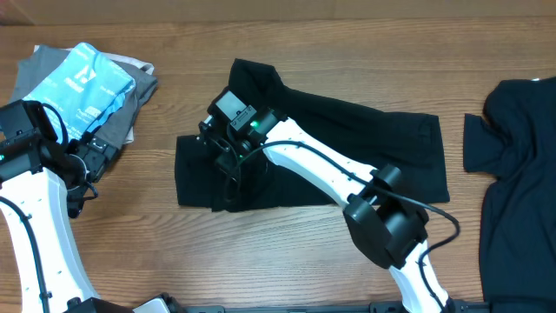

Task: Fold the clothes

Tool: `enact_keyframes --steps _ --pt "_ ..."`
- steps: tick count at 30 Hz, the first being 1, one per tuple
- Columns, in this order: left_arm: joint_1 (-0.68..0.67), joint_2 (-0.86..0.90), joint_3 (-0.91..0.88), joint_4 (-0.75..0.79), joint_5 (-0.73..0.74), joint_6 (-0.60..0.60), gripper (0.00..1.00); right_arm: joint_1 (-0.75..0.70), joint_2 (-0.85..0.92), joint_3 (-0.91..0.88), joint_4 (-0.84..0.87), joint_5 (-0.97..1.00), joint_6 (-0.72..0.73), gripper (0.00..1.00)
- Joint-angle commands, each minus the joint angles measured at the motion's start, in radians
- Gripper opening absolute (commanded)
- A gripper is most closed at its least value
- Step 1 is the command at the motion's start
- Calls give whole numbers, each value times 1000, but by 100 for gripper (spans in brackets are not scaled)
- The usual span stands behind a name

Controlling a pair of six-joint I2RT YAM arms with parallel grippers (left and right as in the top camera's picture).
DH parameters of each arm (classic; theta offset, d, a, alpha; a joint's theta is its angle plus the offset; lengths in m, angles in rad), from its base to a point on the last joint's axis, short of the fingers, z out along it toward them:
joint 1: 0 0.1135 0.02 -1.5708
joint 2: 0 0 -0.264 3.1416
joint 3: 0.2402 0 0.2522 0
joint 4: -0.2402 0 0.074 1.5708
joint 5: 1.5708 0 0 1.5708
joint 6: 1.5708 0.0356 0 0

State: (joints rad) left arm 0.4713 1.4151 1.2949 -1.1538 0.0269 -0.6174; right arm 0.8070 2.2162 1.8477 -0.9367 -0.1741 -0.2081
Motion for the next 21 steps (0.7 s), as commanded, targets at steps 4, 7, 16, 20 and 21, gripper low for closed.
enact_keyframes --steps 4,7,16,20,21 --pt "0 7 9 -1 3 19 100 -8 61 17 10 16 -32 55" --pt "0 7 9 -1 3 19 100 -8 80 17 28 16 -32 55" --pt "0 7 9 -1 3 19 100 -14 86 17 46 18 -32 21" --pt "0 7 9 -1 3 19 100 -31 84 17 52 20 -32 6" --pt "0 7 9 -1 3 19 100 -37 84 17 54 20 -32 4"
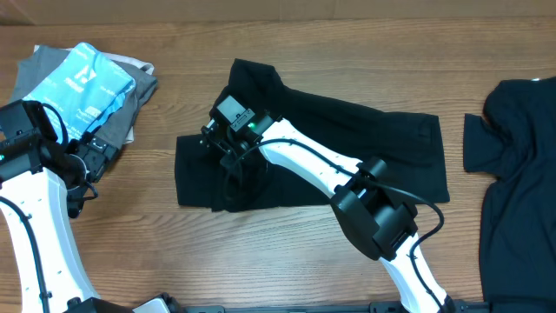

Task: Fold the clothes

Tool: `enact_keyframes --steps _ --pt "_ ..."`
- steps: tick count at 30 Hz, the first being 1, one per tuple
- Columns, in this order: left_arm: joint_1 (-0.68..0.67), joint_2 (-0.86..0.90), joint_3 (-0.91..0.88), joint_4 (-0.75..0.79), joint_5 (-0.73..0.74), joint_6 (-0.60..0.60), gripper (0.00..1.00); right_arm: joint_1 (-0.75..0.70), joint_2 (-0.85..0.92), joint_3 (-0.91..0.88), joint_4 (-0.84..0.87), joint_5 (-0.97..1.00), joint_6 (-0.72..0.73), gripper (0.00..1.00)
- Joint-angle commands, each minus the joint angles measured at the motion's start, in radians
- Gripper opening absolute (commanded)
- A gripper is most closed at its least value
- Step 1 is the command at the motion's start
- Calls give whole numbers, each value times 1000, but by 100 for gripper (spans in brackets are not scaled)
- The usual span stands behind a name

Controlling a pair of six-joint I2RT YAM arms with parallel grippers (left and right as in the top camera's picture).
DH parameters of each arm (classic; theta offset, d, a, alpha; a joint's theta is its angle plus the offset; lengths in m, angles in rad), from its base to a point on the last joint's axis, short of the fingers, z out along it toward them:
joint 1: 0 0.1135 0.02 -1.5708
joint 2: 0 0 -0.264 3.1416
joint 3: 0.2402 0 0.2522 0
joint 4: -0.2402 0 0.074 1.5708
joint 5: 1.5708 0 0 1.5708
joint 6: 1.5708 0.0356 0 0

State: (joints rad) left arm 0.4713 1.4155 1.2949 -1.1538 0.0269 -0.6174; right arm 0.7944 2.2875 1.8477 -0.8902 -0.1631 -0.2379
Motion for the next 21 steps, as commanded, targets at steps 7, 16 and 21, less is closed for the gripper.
enact_keyframes --steps 7,16,21 --pt "0 7 9 -1 3 19 100 -78 13 17 27 8 -2 4" --pt "0 7 9 -1 3 19 100 -84 13 17 111 45 -2 4" --pt "0 7 9 -1 3 19 100 -84 13 17 126 111 -2 4"
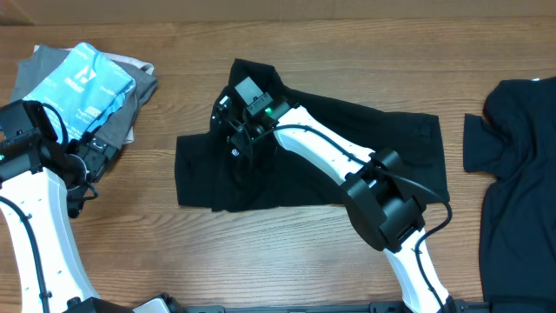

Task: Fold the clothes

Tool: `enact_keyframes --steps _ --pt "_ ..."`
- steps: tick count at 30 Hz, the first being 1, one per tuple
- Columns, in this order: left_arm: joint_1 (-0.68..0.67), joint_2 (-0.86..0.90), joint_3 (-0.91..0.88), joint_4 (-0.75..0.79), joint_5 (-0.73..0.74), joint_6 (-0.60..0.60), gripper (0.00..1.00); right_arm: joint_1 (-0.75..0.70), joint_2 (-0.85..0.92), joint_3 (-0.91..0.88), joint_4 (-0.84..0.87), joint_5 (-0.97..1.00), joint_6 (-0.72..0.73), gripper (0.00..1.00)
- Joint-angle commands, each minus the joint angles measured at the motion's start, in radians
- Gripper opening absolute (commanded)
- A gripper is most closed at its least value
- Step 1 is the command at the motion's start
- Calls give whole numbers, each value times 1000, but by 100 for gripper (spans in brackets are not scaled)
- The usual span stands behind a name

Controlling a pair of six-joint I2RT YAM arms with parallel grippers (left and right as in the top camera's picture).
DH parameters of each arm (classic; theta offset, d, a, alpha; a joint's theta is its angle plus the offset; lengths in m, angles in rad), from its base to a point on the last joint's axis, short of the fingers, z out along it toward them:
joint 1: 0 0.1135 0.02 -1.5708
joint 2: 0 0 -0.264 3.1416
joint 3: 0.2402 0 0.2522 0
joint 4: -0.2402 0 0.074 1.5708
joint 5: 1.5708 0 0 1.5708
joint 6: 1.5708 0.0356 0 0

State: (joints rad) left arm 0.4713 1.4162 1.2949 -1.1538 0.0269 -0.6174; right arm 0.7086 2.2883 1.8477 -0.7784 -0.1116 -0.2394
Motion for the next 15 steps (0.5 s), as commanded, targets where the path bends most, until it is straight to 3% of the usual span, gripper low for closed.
enact_keyframes --steps 1,7,10,15 --pt "0 6 9 -1 3 19 100 2 13 17 14 74 0 4" --pt "0 6 9 -1 3 19 100 2 13 17 18 104 3 6" --pt "0 6 9 -1 3 19 100 2 13 17 18 104 8 13" --pt "0 6 9 -1 3 19 100 2 12 18 38 193 178 41"
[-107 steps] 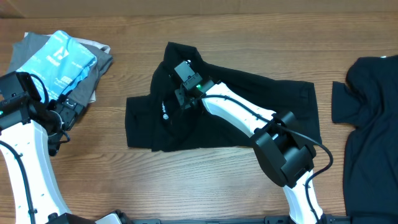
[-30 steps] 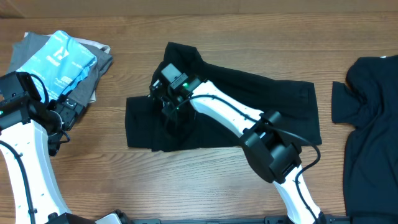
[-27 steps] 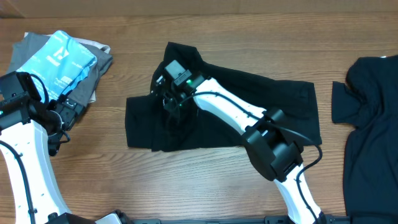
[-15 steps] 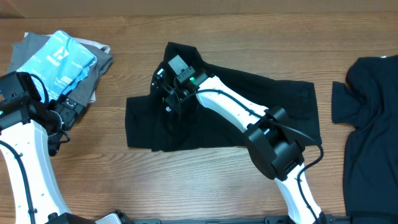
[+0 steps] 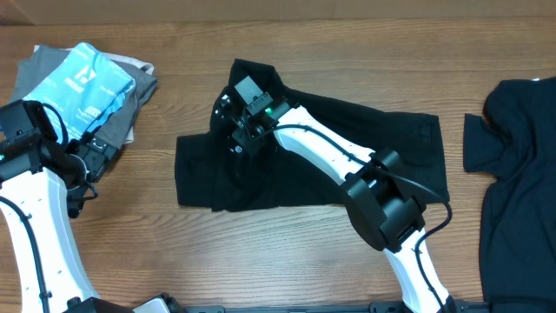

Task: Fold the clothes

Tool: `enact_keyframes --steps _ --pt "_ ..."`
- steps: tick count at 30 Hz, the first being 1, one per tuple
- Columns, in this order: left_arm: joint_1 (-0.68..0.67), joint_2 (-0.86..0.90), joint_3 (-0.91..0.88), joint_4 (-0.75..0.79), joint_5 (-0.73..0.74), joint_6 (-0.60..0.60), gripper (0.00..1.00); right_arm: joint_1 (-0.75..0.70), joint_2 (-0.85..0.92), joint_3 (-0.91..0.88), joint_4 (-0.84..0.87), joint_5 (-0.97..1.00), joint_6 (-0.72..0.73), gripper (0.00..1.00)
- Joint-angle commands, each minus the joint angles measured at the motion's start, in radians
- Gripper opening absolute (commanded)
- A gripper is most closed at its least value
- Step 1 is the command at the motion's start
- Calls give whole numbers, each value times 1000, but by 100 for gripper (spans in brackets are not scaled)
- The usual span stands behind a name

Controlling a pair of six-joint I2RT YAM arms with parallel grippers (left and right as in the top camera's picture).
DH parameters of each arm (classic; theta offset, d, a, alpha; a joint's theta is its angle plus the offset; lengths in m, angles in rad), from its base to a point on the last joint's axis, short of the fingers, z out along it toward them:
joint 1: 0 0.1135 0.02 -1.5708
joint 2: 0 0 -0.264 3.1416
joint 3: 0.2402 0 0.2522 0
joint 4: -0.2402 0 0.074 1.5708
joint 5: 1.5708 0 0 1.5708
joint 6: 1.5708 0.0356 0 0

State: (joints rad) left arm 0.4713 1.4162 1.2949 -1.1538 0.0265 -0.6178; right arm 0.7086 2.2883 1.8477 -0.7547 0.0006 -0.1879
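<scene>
A black garment [image 5: 373, 148] lies spread across the middle of the wooden table, its left end doubled over into a wider block. My right gripper [image 5: 230, 132] reaches over it from the front and sits low on the upper left part of that block. Its dark fingers blend into the cloth, so their state is unclear. My left gripper [image 5: 97, 158] rests at the left, by the edge of a stack of folded clothes [image 5: 82, 83]. Whether it is open or shut does not show.
The stack at the far left has a light blue piece on top of grey ones. Another black garment [image 5: 521, 165] lies crumpled at the right edge of the table [image 5: 304, 43]. Bare wood runs along the back and front.
My right gripper was first on the near part of the garment's folded left end. It then stood slightly further left and back. After that it was up near the far left part of the fold, where it stays. The left arm has not moved.
</scene>
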Motion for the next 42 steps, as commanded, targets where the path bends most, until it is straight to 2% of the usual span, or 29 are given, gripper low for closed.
enact_keyframes --steps 1,2,7,14,15,16,19,20,24,33,38,42 --pt "0 6 9 -1 4 20 100 1 10 19 16 111 150 47" --pt "0 6 9 -1 4 20 100 -3 4 23 13 140 176 52" --pt "0 6 9 -1 4 20 100 -25 -79 78 -80 149 277 64" --pt "0 6 9 -1 4 20 100 -121 -261 98 -347 156 449 72" --pt "0 6 9 -1 4 20 100 -150 -285 98 -397 156 455 74" --pt "0 6 9 -1 4 20 100 -178 -304 98 -440 156 455 85" --pt "0 6 9 -1 4 19 100 -287 -345 98 -560 156 454 91" --pt "0 6 9 -1 4 20 100 -322 -349 98 -587 156 454 100" --pt "0 6 9 -1 4 20 100 -479 -349 97 -670 156 454 100" --pt "0 6 9 42 8 1 100 -726 -349 97 -634 156 454 100" --pt "0 6 9 113 37 1 100 -769 -349 97 -634 156 454 100" --pt "0 6 10 93 126 29 100 -776 -349 97 -634 156 454 100"
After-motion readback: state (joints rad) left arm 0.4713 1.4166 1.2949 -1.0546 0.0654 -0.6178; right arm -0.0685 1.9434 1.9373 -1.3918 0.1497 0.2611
